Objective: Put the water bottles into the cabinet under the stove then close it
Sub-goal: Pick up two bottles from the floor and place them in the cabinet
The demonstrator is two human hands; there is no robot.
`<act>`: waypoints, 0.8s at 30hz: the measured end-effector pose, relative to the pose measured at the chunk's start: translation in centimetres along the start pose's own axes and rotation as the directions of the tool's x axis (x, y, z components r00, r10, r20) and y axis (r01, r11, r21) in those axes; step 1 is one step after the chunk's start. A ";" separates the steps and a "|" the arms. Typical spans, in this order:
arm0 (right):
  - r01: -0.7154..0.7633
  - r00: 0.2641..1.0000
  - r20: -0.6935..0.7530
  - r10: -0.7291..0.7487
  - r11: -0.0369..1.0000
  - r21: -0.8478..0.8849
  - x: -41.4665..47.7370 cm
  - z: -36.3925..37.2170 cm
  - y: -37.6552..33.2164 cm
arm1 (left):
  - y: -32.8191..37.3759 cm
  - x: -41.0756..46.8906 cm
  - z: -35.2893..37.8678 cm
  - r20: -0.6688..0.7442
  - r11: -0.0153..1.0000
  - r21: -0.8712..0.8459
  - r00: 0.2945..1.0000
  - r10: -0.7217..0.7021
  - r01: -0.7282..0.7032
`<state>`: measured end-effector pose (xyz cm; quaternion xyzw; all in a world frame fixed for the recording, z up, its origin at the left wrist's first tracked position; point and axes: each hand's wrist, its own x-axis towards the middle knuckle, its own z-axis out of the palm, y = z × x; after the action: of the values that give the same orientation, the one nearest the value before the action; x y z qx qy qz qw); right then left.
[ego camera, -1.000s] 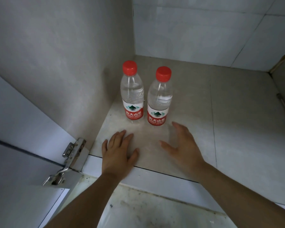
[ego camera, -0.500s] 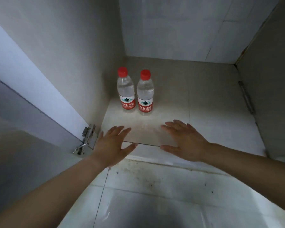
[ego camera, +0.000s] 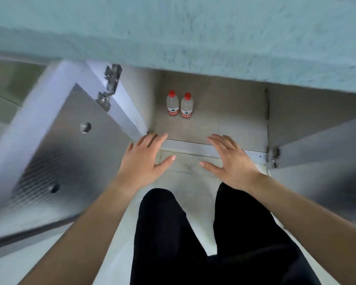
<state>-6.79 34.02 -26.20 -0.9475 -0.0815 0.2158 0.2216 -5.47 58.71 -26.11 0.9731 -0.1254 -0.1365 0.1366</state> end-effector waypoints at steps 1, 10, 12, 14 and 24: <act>-0.015 1.000 0.004 0.015 1.000 0.027 -1.7 -2.0 -1.8 | 0.9 -1.7 -2.7 -0.001 1.000 -0.002 1.000 0.002 -0.002; -0.022 1.000 -0.011 0.023 0.998 0.060 -13.3 -17.6 -15.5 | 5.6 -11.3 -23.6 -0.028 0.996 -0.006 0.996 0.088 -0.089; -0.022 0.998 -0.053 0.025 0.998 0.057 -14.7 -20.0 -17.8 | 6.0 -12.0 -26.9 -0.032 0.993 -0.005 0.993 0.116 -0.116; -0.030 0.993 -0.116 0.037 0.998 0.054 -16.0 -21.7 -19.6 | 6.3 -12.2 -29.2 -0.031 0.989 -0.009 0.988 0.150 -0.150; -0.198 0.889 -0.382 0.253 0.964 0.179 -24.2 -20.9 -21.3 | 9.9 -12.7 -31.6 0.053 0.900 0.049 0.901 0.431 -0.434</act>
<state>-20.36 38.87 9.38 -0.9572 0.0912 0.0462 0.2706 -9.84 60.42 9.04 0.9217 -0.3450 -0.1187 0.1317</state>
